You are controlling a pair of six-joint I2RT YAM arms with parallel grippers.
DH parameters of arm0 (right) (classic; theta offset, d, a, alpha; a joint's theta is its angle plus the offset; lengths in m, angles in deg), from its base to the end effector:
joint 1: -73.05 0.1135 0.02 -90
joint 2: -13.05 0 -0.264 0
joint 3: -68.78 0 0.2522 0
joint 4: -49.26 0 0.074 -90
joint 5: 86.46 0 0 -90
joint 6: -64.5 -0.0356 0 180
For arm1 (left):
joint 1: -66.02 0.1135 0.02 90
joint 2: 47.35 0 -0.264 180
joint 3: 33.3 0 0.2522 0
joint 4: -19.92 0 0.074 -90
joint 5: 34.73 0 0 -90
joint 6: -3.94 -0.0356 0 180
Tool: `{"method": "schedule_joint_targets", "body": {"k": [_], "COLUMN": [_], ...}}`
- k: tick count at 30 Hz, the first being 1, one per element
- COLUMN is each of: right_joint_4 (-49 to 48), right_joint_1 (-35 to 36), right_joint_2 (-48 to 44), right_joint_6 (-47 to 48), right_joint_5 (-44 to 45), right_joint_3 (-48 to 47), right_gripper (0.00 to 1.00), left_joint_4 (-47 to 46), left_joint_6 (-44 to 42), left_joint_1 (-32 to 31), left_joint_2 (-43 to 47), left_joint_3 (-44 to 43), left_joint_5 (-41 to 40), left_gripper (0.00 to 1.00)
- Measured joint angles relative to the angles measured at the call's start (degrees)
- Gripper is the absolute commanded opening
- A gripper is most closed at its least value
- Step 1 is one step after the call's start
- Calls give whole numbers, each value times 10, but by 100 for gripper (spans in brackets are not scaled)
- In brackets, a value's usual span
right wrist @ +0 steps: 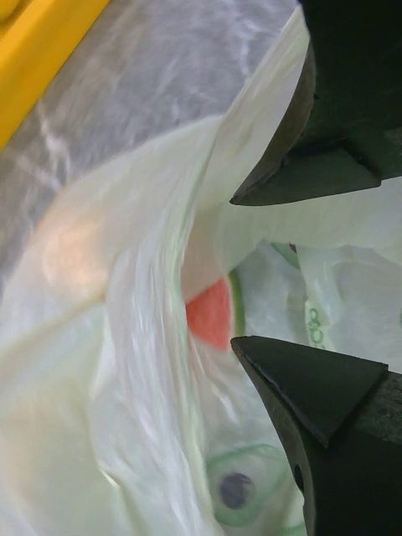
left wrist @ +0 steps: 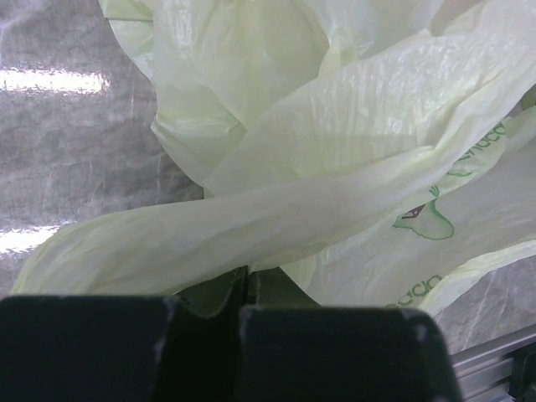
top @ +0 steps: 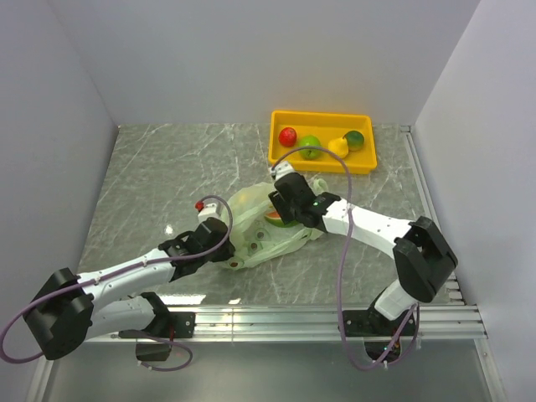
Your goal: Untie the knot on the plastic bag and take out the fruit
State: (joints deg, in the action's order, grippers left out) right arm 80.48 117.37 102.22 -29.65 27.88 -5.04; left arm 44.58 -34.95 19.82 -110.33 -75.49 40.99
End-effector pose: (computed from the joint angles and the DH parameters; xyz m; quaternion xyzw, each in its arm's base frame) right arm 0.2482 0.2218 0.2334 -0.2386 0.8797 -0.0301 0.4102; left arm 0.1530 -0.1469 0.1818 -0.0864 0.9153 -0.2064 0.3348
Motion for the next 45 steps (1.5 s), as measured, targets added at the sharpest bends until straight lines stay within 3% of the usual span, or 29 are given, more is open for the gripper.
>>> {"method": "schedule_joint_targets", "body": {"k": [5, 14, 21, 24, 25, 29, 30, 33, 36, 45], "right_joint_4": [19, 26, 39, 46, 48, 49, 48, 42, 30, 12], "right_joint_1": [0, 0, -13, -18, -19, -20, -20, -20, -21, -21], "right_joint_2": [49, 136, 202, 202, 202, 198, 196, 184, 162, 133], "right_joint_6": [99, 186, 210, 209, 208, 201, 196, 176, 135, -4], "right_joint_5": [-107, -147, -188, -206, -211, -232, -238, -259, -295, -384], "right_joint_3": [-21, -69, -115, -115, -115, -115, -115, -106, -82, -67], "right_gripper": [73, 81, 77, 69, 60, 37, 25, 9, 0, 0], "left_joint_4": [2, 21, 37, 40, 40, 41, 42, 43, 44, 44], "left_joint_6": [-4, -4, -4, -4, -4, -4, -4, -4, -4, -4], "left_joint_1": [0, 0, 0, 0, 0, 0, 0, 0, 0, 0], "left_joint_2": [0, -8, -14, -14, -14, -14, -14, -14, -14, -14], "left_joint_3": [-1, -29, -36, -37, -37, -37, -37, -38, -38, -38], "left_joint_5": [0, -1, -2, -6, -6, -8, -9, -11, -11, -16], "left_gripper": [2, 1, 1, 1, 1, 1, 1, 1, 1, 1]}}
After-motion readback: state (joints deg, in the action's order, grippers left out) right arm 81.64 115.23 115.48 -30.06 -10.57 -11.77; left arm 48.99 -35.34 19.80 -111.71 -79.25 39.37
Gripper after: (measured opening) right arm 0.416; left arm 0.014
